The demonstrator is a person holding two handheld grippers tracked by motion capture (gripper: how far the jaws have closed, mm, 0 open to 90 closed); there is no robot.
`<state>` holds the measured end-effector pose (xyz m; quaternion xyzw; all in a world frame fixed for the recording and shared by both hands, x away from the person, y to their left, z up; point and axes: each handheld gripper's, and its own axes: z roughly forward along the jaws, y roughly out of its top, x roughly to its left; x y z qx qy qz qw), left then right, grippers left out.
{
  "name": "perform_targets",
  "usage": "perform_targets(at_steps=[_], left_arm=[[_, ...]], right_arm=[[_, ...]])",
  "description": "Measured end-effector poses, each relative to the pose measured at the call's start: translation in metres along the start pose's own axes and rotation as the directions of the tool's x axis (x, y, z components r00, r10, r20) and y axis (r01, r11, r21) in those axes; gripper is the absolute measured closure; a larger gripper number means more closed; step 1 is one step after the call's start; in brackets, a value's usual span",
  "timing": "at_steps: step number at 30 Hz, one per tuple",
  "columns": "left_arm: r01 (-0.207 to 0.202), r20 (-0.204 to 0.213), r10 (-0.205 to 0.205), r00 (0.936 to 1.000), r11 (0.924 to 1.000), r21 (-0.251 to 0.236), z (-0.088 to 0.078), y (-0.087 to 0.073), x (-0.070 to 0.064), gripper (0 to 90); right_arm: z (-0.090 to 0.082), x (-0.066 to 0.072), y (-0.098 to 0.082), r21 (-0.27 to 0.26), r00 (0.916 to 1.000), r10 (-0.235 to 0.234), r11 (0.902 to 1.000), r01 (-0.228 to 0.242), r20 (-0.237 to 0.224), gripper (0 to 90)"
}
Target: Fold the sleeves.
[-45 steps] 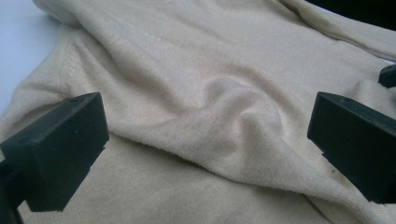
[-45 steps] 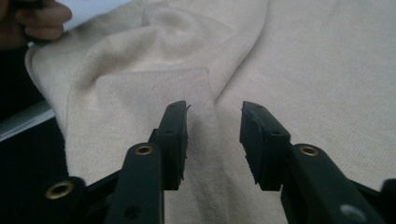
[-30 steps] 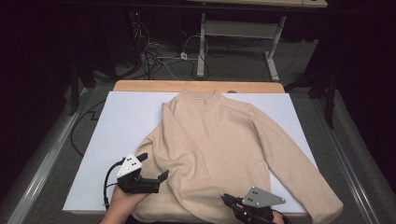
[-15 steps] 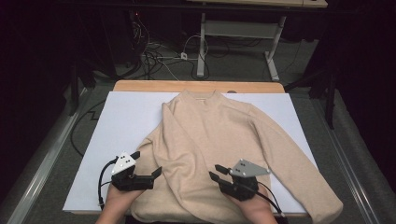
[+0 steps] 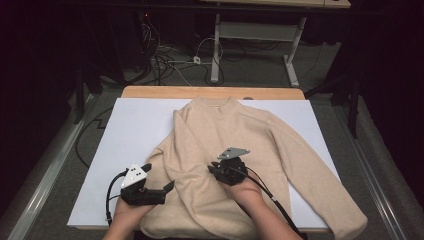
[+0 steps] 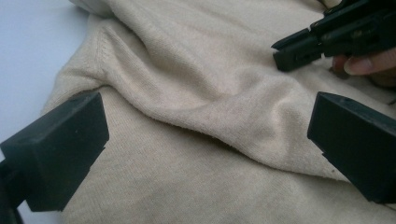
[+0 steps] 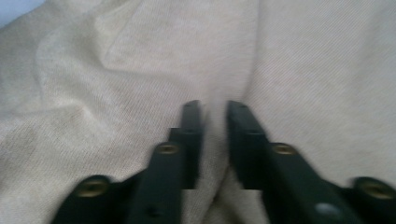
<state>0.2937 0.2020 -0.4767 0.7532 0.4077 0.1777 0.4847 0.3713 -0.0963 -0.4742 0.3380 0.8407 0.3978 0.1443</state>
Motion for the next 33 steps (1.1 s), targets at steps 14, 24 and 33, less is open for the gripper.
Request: perform_targets(at_steps=[14, 24, 33], left_arm=[[-0.006, 0.002, 0.006, 1.0000, 1.0000, 0.007, 0.002, 0.000, 0.000, 0.0], [-0.014, -0.010, 0.014, 0.9999, 0.9998, 0.013, 0.003, -0.001, -0.002, 0.0], [-0.010, -0.017, 0.010, 0.9998, 0.9998, 0.018, 0.003, -0.002, -0.002, 0.0]], right_arm=[[-0.051, -0.016, -0.008, -0.119, 0.9979, 0.045, 0.9922, -0.039, 0.047, 64.7], [-0.111, 0.021, -0.070, -0.114, 0.9991, 0.042, 0.9926, -0.042, -0.006, 61.5], [-0.116, 0.027, -0.110, -0.033, 0.9975, 0.064, 0.9973, -0.065, -0.030, 74.3]])
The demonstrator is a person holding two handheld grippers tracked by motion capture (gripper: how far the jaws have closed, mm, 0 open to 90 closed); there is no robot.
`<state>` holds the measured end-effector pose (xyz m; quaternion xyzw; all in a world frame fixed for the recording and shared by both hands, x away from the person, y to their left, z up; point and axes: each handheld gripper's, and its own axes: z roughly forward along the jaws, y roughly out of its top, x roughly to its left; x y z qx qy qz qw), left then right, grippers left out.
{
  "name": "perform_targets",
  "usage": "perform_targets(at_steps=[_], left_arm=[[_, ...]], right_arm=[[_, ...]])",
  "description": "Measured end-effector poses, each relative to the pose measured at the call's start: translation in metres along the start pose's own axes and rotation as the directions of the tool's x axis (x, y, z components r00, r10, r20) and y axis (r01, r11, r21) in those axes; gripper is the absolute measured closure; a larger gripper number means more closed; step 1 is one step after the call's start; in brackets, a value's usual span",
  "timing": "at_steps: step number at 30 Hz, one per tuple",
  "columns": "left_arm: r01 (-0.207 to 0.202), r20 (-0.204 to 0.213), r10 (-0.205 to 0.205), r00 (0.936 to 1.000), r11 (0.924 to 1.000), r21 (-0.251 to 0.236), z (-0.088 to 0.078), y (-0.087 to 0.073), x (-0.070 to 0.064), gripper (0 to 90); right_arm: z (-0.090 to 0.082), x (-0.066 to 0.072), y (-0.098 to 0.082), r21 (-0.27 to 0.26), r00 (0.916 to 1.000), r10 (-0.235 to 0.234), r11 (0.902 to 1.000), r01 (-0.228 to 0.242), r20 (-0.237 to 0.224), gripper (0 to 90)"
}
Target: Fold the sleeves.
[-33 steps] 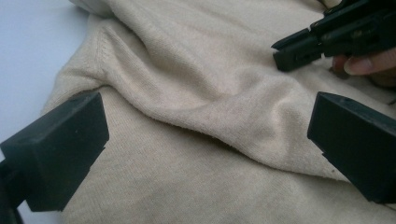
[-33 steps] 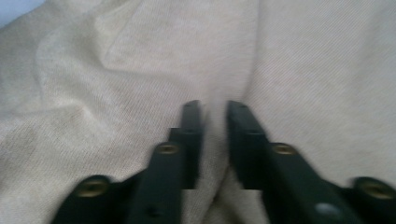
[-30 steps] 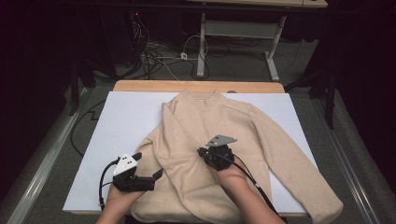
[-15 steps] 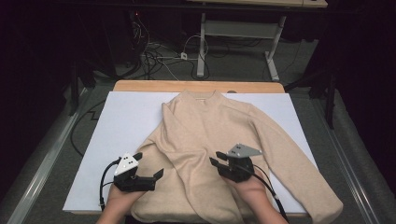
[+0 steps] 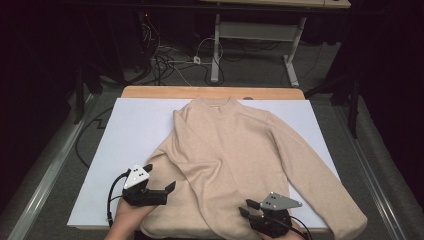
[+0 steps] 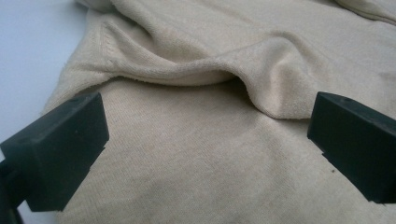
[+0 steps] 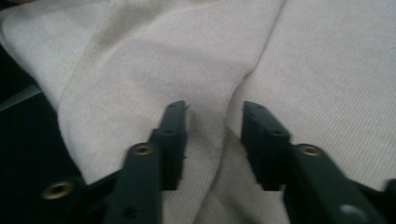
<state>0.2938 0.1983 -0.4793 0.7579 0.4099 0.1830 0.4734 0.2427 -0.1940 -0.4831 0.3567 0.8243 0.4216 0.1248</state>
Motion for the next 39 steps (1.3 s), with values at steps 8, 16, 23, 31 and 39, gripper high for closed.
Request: perform_targets(at_steps=[8, 16, 23, 31, 39], left_arm=[[0.011, -0.004, -0.011, 0.9999, 0.9999, 0.000, -0.001, -0.002, 0.001, 0.0], [0.012, -0.004, -0.012, 0.9999, 0.9999, 0.008, 0.000, -0.001, 0.002, 0.0], [0.057, -0.035, -0.057, 0.9978, 0.9983, 0.007, 0.000, 0.005, 0.005, 7.0], [0.041, -0.106, -0.036, 0.9937, 0.9982, 0.043, 0.026, 0.029, 0.036, 37.5], [0.046, -0.118, -0.033, 0.9925, 0.9938, 0.101, 0.058, 0.043, 0.063, 42.9]], right_arm=[[-0.028, 0.004, -0.007, -0.034, 0.9986, -0.041, 0.9985, 0.042, 0.033, 87.9], [-0.036, -0.001, -0.020, -0.047, 0.9989, -0.010, 0.9988, 0.013, 0.047, 74.2], [-0.020, 0.001, 0.011, -0.113, 0.9993, -0.035, 0.9930, 0.036, 0.017, 64.2], [0.031, -0.008, 0.071, -0.167, 0.9975, -0.069, 0.9834, 0.071, 0.014, 63.7], [0.092, -0.026, 0.118, -0.178, 0.9977, -0.065, 0.9817, 0.068, 0.021, 63.8]])
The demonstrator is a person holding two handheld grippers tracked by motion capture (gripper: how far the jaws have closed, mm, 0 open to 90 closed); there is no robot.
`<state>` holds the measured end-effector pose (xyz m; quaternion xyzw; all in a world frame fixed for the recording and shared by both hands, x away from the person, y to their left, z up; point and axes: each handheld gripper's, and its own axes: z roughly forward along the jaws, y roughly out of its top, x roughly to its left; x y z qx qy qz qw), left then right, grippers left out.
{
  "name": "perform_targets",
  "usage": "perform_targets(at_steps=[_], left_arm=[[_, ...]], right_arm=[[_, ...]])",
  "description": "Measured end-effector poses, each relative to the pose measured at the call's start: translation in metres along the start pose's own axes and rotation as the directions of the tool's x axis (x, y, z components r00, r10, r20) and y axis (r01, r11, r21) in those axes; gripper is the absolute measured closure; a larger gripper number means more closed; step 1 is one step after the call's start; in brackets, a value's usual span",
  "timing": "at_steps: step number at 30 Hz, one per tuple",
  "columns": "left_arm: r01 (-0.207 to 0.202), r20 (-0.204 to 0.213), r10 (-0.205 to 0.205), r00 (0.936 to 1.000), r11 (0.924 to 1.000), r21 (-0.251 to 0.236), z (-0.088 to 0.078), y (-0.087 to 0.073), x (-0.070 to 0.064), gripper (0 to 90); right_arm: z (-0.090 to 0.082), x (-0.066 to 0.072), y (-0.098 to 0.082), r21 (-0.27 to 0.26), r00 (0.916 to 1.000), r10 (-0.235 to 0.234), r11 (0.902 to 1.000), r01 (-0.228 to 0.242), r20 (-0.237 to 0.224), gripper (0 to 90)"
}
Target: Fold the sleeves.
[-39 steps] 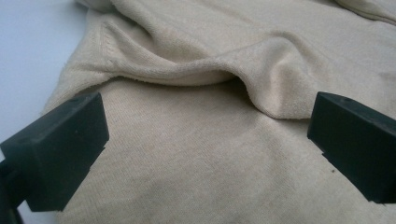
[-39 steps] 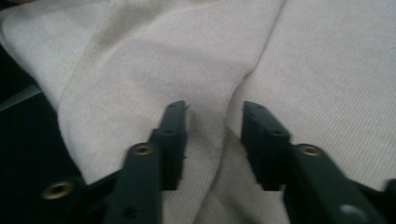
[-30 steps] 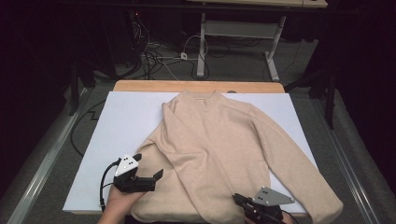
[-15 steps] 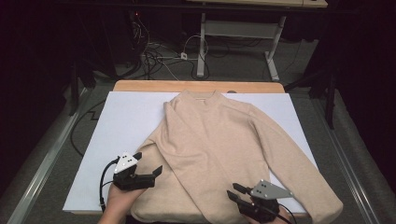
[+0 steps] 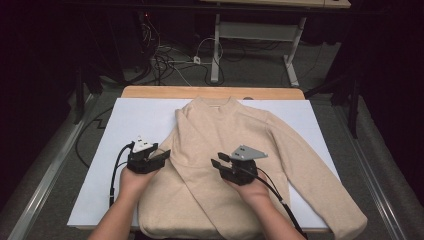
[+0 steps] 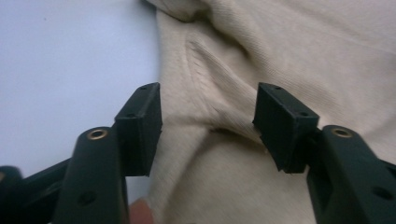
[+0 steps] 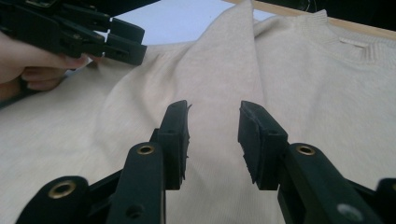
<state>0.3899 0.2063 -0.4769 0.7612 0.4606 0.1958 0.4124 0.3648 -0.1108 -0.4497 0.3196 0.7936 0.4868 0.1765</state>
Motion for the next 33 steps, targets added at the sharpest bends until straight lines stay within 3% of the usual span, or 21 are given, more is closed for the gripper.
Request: perform_targets(at_steps=[3, 6, 9, 12, 16, 23, 28, 33], left_arm=[[-0.009, -0.005, 0.009, 0.9999, 0.9996, 0.025, 0.008, 0.005, 0.004, 46.6], [0.017, 0.011, -0.018, 0.9998, 0.9978, 0.064, 0.013, 0.005, 0.007, 50.3], [-0.016, 0.014, 0.015, 0.9998, 0.9927, 0.119, 0.017, 0.006, 0.005, 56.0], [-0.039, 0.012, 0.038, 0.9992, 0.9918, 0.122, 0.018, 0.005, 0.002, 68.0], [0.004, 0.044, -0.010, 0.9990, 0.9925, 0.122, 0.017, 0.005, 0.006, 76.0], [0.002, 0.045, -0.007, 0.9990, 0.9930, 0.118, 0.017, 0.004, 0.006, 77.2], [-0.007, 0.042, 0.002, 0.9991, 0.9933, 0.116, 0.017, 0.004, 0.006, 77.4], [-0.019, 0.036, 0.015, 0.9992, 0.9931, 0.116, 0.017, 0.004, 0.004, 78.2]], right_arm=[[0.022, -0.005, 0.011, 0.007, 0.9999, -0.006, 1.0000, 0.005, 0.010, 63.8], [0.041, -0.008, 0.021, 0.010, 0.9998, -0.007, 0.9999, 0.007, 0.020, 63.5], [0.058, -0.011, 0.032, 0.011, 0.9996, -0.010, 0.9999, 0.010, 0.026, 63.5], [0.074, -0.014, 0.042, 0.003, 0.9996, -0.004, 1.0000, 0.004, 0.030, 63.6], [0.098, -0.018, 0.050, 0.025, 0.9989, 0.006, 0.9997, -0.007, 0.046, 64.1], [0.135, -0.029, 0.063, 0.062, 0.9976, 0.025, 0.9976, -0.029, 0.064, 64.0], [0.154, -0.029, 0.088, 0.049, 0.9975, 0.023, 0.9984, -0.027, 0.066, 63.1], [0.181, -0.031, 0.107, 0.073, 0.9964, 0.020, 0.9970, -0.027, 0.083, 61.0]])
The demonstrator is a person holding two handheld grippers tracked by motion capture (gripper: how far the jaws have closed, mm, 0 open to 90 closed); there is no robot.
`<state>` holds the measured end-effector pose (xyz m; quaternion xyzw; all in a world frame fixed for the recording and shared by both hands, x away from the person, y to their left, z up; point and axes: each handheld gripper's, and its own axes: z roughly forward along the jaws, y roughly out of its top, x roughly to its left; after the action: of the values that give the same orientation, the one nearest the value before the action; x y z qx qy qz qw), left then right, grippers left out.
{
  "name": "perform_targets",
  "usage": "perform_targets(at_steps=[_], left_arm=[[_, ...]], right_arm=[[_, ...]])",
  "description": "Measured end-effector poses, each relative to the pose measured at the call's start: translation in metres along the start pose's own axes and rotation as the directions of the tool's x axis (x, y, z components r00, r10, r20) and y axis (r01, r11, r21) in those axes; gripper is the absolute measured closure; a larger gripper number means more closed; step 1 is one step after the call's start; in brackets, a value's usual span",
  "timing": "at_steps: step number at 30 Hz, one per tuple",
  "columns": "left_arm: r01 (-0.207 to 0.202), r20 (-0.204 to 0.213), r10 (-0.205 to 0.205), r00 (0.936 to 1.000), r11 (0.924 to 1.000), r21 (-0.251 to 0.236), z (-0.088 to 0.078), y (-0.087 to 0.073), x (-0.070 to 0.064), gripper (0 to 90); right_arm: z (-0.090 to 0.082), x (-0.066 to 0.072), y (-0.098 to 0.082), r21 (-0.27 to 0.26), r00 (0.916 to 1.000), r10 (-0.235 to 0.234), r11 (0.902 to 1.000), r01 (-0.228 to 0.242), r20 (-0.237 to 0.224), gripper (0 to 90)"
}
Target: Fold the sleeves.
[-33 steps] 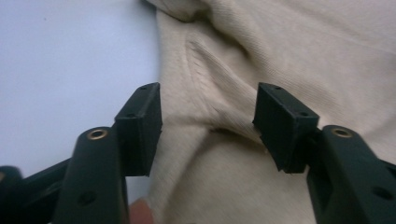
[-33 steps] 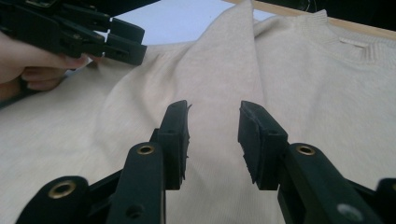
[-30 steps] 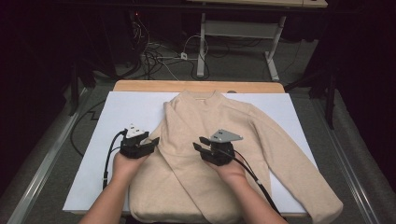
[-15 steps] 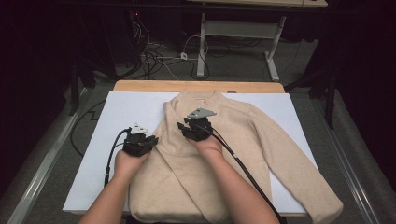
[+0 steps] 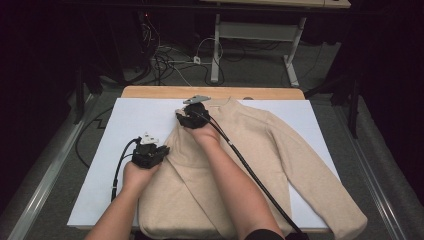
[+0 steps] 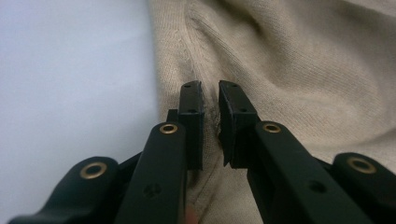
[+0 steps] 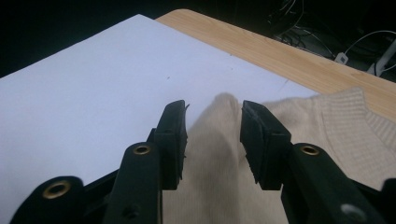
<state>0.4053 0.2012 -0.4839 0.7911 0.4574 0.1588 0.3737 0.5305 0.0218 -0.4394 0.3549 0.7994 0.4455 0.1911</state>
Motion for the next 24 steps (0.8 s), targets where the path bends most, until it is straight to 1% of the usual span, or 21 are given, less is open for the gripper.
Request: perform_targets(at_steps=[4, 6, 7, 8, 9, 10, 13, 15, 16, 17, 19, 21, 22, 23, 24], left_arm=[[-0.004, -0.001, 0.004, 1.0000, 1.0000, -0.001, 0.000, 0.000, 0.000, 78.7], [0.000, 0.001, 0.000, 1.0000, 1.0000, -0.002, 0.000, 0.000, 0.000, 78.8], [0.002, 0.003, -0.002, 1.0000, 1.0000, -0.002, 0.000, 0.000, 0.000, 78.8], [0.005, 0.005, -0.005, 1.0000, 1.0000, -0.003, 0.000, 0.000, 0.001, 78.9], [0.007, 0.008, -0.007, 0.9999, 1.0000, -0.004, -0.001, 0.000, 0.001, 79.3], [0.012, 0.010, -0.012, 0.9999, 0.9999, -0.006, -0.001, 0.000, 0.001, 79.4], [0.039, 0.017, -0.039, 0.9991, 0.9990, -0.022, -0.005, 0.000, 0.005, 80.7], [0.052, 0.000, -0.052, 0.9986, 0.9975, -0.048, -0.012, -0.002, 0.010, 81.1], [0.060, -0.003, -0.061, 0.9982, 0.9960, -0.066, -0.016, -0.004, 0.013, 81.2], [0.069, -0.003, -0.069, 0.9976, 0.9946, -0.077, -0.020, -0.005, 0.015, 81.3], [0.073, -0.013, -0.074, 0.9972, 0.9932, -0.091, -0.026, -0.007, 0.019, 81.3], [0.090, -0.006, -0.091, 0.9958, 0.9913, -0.096, -0.028, -0.008, 0.023, 81.1], [0.101, 0.001, -0.101, 0.9949, 0.9905, -0.094, -0.028, -0.008, 0.023, 80.6], [0.094, 0.000, -0.094, 0.9955, 0.9918, -0.086, -0.027, -0.008, 0.023, 78.8], [0.082, -0.005, -0.082, 0.9966, 0.9933, -0.082, -0.027, -0.008, 0.022, 76.0]], right_arm=[[0.024, 0.000, 0.008, 0.046, 0.9996, 0.000, 0.9989, -0.001, 0.028, 57.4], [0.034, -0.002, 0.009, 0.069, 0.9996, 0.006, 0.9976, -0.008, 0.029, 57.7], [0.038, -0.003, 0.009, 0.092, 0.9997, 0.005, 0.9957, -0.007, 0.023, 62.1], [0.041, -0.004, 0.008, 0.114, 0.9998, 0.009, 0.9934, -0.010, 0.016, 72.1], [0.042, -0.005, 0.007, 0.118, 0.9999, 0.014, 0.9929, -0.014, 0.006, 79.5], [0.042, -0.006, 0.008, 0.111, 0.9999, 0.014, 0.9937, -0.014, 0.006, 81.9], [0.038, -0.011, 0.016, 0.054, 0.9996, 0.005, 0.9985, -0.006, 0.027, 83.0], [0.033, -0.017, 0.025, 0.008, 0.9992, 0.018, 0.9998, -0.018, 0.036, 83.1], [0.031, -0.020, 0.030, -0.011, 0.9988, 0.016, 0.9998, -0.015, 0.046, 83.1], [0.030, -0.023, 0.035, -0.029, 0.9989, 0.017, 0.9995, -0.016, 0.044, 83.1], [0.031, -0.027, 0.040, -0.041, 0.9993, 0.023, 0.9989, -0.022, 0.030, 83.1], [0.038, -0.025, 0.040, -0.039, 0.9995, 0.019, 0.9991, -0.018, 0.025, 81.8], [0.042, -0.023, 0.038, -0.026, 0.9995, 0.016, 0.9996, -0.015, 0.027, 78.2], [0.045, -0.022, 0.036, -0.024, 0.9993, 0.015, 0.9996, -0.014, 0.035, 72.7], [0.047, -0.022, 0.034, -0.021, 0.9990, 0.016, 0.9997, -0.015, 0.043, 68.9]])
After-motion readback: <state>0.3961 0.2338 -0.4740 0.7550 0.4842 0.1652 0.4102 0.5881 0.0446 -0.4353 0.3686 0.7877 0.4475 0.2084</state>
